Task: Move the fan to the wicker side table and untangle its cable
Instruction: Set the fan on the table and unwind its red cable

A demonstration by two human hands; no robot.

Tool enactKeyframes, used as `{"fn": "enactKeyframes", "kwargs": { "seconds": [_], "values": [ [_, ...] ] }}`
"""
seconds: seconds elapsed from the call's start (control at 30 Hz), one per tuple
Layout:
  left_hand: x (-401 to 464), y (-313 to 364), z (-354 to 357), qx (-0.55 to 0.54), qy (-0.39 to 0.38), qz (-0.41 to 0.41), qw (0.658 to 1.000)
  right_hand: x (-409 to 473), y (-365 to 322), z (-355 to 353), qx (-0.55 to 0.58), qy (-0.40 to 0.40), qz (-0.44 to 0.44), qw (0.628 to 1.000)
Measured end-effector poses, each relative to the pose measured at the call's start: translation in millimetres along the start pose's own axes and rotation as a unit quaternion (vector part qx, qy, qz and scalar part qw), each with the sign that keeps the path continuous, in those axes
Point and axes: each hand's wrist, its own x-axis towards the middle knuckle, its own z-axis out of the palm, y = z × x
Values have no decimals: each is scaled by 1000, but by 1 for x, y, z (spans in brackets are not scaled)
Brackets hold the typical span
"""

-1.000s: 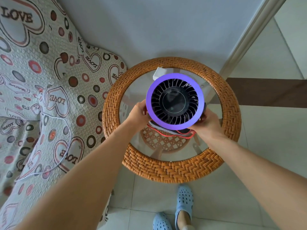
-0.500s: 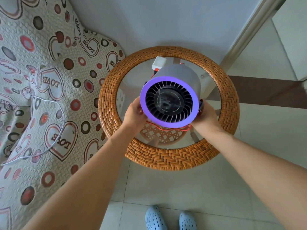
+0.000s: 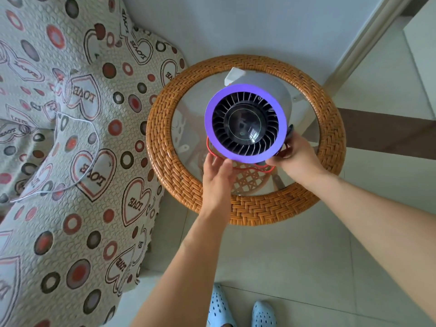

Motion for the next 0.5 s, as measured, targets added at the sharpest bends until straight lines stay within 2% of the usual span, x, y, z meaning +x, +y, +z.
{"fn": "enactKeyframes", "kwargs": {
  "seconds": [0.07,0.17,0.27,0.5],
  "values": [
    [-8,5,3,-1,3,23,1000,1,1,2,8,7,0,1000],
    [-27,0,15,54,24,60,996,3,4,3,20,22,-3,1000],
    [-37,-7,29,60,0,90,994,4,7,2,24,22,3,999],
    [-31,-1,27,48,-25,63,997,1,8,8,34,48,3,998]
  ]
}}
